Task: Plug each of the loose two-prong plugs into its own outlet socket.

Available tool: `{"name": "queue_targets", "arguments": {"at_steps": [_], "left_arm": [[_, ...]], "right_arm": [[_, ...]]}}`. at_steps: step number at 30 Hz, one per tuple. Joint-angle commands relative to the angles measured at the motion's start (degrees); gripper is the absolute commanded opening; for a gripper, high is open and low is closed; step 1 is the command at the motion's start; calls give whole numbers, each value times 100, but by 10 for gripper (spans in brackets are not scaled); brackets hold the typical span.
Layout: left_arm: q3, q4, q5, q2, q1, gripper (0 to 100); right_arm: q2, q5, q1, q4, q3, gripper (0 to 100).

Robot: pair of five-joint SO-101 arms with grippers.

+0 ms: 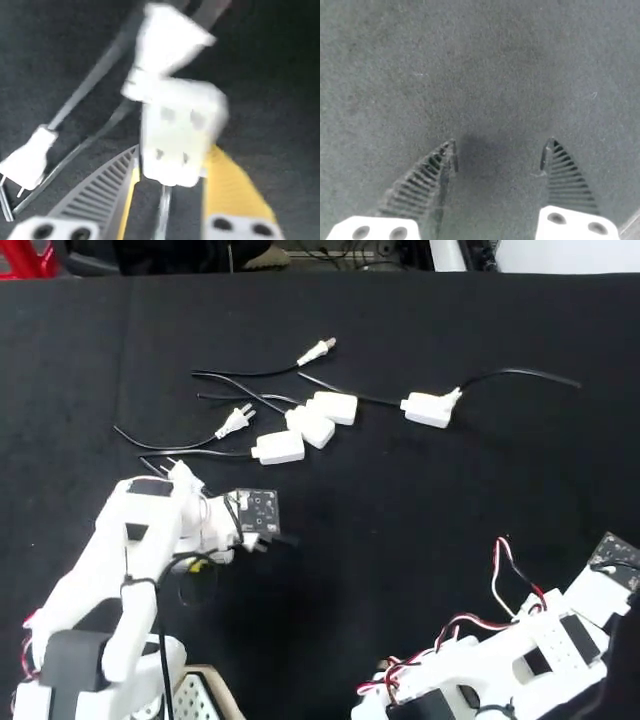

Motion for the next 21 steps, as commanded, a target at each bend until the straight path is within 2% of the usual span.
{"name": "queue_targets", "arguments": {"at_steps": [1,5,8,13,19,21], "left_arm": [[127,18,1108,-730,207,27],[163,826,2356,-1582,400,49],[189,1486,2804,-2127,462,52],[901,1741,2725,-2602,479,61],[1596,1741,2541,-3015,426,220],[1604,1767,2681,-3270,356,262]], "right_arm": [[-154,0,-70,-149,4,262],[-154,0,-176,-158,22,262],[-154,9,-360,-123,22,262],[-154,44,-774,-105,4,262],[-154,88,-1802,9,-330,262],[-154,501,-2242,360,-673,262]]}}
